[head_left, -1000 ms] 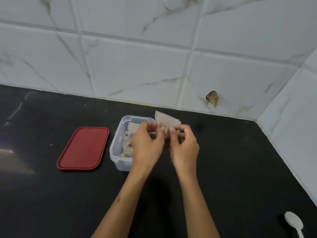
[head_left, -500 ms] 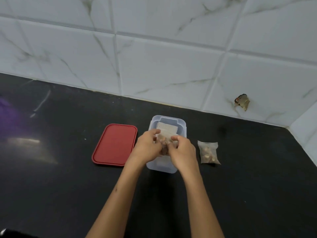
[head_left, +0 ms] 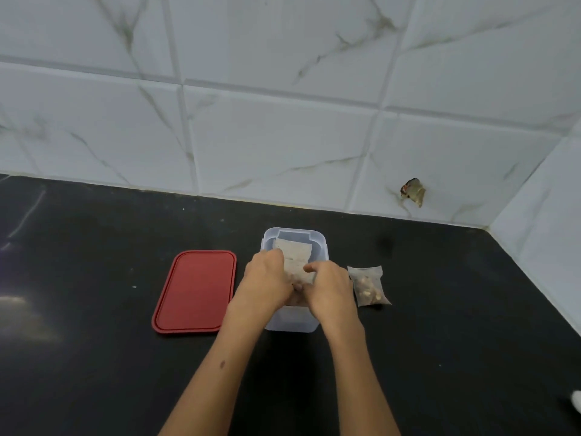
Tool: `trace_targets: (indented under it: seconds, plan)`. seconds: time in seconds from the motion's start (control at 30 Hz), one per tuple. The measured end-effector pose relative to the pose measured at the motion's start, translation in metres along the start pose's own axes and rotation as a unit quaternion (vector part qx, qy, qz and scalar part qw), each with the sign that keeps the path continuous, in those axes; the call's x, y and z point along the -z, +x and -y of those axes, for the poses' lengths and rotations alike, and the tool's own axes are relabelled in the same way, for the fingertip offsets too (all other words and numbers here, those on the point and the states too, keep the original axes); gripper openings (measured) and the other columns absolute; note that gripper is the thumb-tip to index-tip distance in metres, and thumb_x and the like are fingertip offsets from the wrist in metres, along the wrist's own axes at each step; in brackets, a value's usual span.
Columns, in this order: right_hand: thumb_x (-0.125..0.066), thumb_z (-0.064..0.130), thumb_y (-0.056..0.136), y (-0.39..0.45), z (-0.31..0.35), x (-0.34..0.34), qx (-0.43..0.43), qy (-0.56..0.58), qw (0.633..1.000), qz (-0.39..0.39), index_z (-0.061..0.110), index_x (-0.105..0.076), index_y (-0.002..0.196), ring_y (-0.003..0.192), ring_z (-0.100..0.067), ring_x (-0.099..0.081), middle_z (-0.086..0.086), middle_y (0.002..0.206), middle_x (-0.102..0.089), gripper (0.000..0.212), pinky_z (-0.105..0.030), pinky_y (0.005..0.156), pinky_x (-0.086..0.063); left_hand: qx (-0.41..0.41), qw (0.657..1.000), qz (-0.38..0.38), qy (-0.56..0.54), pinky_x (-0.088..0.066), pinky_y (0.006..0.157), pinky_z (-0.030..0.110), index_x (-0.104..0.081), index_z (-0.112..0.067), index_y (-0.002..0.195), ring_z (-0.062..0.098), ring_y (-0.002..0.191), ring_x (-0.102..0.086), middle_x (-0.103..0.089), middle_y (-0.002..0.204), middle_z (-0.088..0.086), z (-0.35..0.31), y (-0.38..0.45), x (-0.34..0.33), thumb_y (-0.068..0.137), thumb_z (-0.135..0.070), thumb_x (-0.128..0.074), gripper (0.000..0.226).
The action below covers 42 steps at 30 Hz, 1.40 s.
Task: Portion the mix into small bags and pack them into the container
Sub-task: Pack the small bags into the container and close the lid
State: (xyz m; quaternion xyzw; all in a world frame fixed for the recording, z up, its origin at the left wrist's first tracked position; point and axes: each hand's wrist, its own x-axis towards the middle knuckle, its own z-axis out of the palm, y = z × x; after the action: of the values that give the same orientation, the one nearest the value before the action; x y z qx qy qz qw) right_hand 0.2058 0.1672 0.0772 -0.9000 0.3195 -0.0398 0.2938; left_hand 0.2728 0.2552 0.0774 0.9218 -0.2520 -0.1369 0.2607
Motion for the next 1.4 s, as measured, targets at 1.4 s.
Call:
trace_targets:
  seconds: [1.4]
  plan:
    - [-0.053,0.008,0.088,0.029,-0.104,0.049,-0.112,0.159,0.975,-0.111,0.015,-0.066,0.11,0.099,-0.019,-0.06,-0.005,0.11,-0.066,0.027,-0.031,0.086,-0.05,-0.069,0.969,0.006,-0.237,-0.045,0.094,0.022,-0.056,-0.012,0.13,0.014,0.113,-0.057,-0.061,0.127,0.004,-0.085,0.004,-0.077,0.092,-0.007,-0.051,0.038]
